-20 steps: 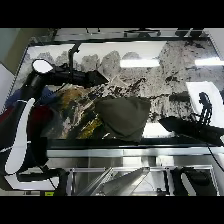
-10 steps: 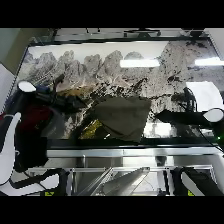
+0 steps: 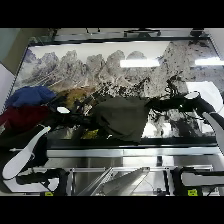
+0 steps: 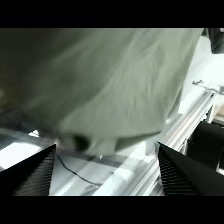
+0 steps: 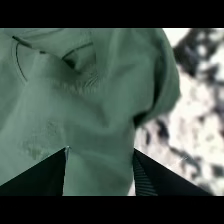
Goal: Fold the shirts.
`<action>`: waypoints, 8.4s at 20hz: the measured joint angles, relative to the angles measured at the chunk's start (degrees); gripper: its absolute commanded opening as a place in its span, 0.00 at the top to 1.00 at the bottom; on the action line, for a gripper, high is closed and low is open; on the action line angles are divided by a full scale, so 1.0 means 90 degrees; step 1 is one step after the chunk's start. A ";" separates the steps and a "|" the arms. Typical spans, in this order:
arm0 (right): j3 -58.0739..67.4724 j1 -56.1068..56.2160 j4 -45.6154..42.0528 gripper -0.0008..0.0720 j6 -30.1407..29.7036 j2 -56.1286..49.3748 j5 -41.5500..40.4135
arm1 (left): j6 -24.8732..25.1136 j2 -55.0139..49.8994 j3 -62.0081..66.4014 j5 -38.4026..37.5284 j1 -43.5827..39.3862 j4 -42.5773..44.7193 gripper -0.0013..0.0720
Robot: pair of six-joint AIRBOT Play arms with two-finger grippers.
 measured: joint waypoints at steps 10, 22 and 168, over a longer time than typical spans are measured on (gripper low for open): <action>0.0925 -0.0041 0.0442 0.97 -0.0389 0.0529 0.0712 | -0.0209 -0.0867 0.2256 -0.1100 -0.0491 -0.0282 0.99; 0.1144 0.0631 0.0362 0.97 -0.0073 0.4529 0.0192 | -0.1535 0.1047 0.6132 -0.2890 0.0872 0.0444 0.96; 0.3033 -0.0109 -0.0775 0.44 -0.0109 -0.0345 -0.1756 | 0.0556 -0.2509 0.6681 -0.0850 0.2079 0.1426 0.17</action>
